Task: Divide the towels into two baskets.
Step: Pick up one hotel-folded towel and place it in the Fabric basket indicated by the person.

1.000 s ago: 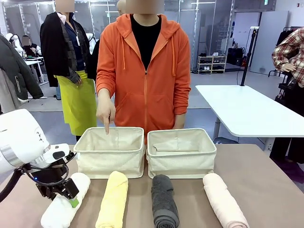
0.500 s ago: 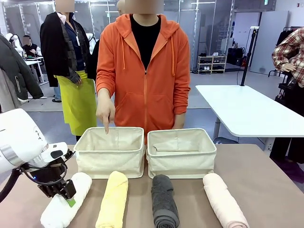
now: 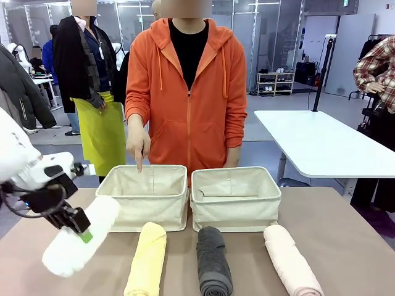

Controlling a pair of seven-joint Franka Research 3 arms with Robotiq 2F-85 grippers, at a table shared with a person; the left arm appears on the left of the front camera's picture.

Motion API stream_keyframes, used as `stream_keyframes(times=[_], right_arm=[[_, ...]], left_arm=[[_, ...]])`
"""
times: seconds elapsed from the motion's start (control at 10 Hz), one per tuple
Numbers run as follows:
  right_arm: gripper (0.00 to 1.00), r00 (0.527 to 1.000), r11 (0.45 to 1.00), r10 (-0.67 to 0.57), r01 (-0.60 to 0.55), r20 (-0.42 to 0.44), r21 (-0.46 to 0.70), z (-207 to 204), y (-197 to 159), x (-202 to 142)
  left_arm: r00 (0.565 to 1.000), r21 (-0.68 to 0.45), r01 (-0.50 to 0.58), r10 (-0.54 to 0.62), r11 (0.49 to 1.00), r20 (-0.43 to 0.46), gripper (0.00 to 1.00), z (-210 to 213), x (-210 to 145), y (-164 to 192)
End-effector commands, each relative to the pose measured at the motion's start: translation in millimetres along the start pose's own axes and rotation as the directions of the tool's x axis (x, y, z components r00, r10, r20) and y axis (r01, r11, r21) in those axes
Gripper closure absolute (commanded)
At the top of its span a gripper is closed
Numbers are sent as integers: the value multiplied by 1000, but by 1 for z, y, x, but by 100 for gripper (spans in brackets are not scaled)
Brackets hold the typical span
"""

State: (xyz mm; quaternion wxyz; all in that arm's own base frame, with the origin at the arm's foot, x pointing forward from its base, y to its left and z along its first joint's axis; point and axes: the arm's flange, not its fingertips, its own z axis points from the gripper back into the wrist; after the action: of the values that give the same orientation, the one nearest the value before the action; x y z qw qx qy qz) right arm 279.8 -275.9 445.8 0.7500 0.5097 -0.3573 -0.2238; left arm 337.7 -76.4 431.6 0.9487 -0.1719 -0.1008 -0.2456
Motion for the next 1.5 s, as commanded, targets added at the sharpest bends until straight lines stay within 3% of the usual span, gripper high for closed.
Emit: stream_keyframes(times=[0.0, 0.1, 0.7, 0.8, 1.1, 1.2, 1.4], right_arm=[[0, 1000, 1000, 5, -5, 5, 8, 1, 3, -1], [0, 1000, 1000, 5, -5, 5, 8, 1, 3, -1], [0, 1000, 1000, 5, -5, 5, 8, 1, 3, -1], [0, 1000, 1000, 5, -5, 5, 8, 1, 3, -1], [0, 1000, 1000, 5, -5, 5, 8, 1, 3, -1], [0, 1000, 1000, 5, -5, 5, 8, 1, 3, -1], [0, 1000, 1000, 5, -5, 5, 8, 1, 3, -1]], left_arm=[[999, -13, 14, -13, 1000, 42, 61, 14, -33, -12], [1000, 0, 0, 0, 1000, 0, 61, 0, 0, 0], [1000, -13, -3, 3, 1000, -17, 60, -2, -4, -2], [988, 21, 155, -155, 988, -22, 60, 20, 9, -15], [861, 117, 506, -493, 855, -122, 60, 52, 94, -41], [788, 142, 614, -590, 777, -177, 60, 50, 116, -48], [606, 211, 796, -746, 568, -277, 60, 47, 159, -65]])
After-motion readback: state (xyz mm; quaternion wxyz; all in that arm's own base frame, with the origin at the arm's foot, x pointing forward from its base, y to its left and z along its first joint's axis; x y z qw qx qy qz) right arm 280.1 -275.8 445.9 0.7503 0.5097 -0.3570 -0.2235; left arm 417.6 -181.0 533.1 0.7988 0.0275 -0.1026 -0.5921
